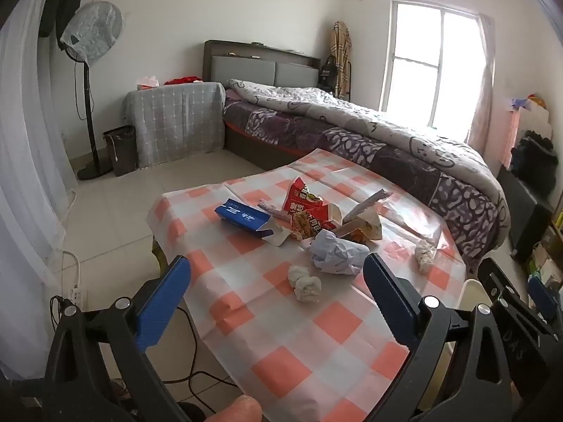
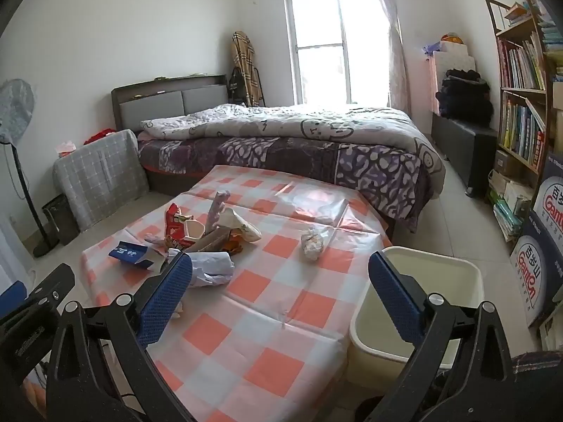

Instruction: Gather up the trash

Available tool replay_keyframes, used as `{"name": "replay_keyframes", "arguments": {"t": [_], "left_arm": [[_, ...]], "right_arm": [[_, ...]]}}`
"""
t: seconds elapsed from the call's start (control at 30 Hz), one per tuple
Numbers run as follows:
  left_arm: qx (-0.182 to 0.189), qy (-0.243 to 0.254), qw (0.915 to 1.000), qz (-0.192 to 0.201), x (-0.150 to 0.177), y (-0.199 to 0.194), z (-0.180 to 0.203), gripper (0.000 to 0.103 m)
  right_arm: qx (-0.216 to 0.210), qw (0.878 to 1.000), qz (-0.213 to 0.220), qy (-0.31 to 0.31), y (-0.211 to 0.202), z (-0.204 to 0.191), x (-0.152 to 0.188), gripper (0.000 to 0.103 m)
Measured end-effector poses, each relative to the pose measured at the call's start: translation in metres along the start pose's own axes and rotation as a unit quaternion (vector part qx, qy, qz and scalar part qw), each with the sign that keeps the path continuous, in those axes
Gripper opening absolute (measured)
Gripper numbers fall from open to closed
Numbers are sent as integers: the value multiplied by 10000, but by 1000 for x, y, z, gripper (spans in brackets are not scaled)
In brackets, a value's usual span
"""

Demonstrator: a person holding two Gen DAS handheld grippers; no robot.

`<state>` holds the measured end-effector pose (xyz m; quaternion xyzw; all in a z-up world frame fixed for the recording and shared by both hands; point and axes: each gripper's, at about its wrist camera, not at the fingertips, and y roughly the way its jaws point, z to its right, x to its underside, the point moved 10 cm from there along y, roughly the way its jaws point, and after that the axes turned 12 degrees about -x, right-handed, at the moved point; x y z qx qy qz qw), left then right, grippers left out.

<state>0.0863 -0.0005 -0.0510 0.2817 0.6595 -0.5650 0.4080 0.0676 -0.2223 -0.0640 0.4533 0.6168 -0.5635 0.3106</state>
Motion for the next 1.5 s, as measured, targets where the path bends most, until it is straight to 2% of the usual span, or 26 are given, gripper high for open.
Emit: {"name": "replay_keyframes", "arguments": {"t": [1.0,1.1,1.5], "left_arm": [[9,-30,10000,-56,0,1,0,96],[3,-30,10000,-74,6,12,-14,96],[-22,-56,9999,-118,8,7,-4,96]], "right_arm": [[-30,10000,32,5,-1,-3,2,96],[-28,10000,22,7,-1,-2,2,96],[-34,10000,19,12,-1,-2,2,96]]}}
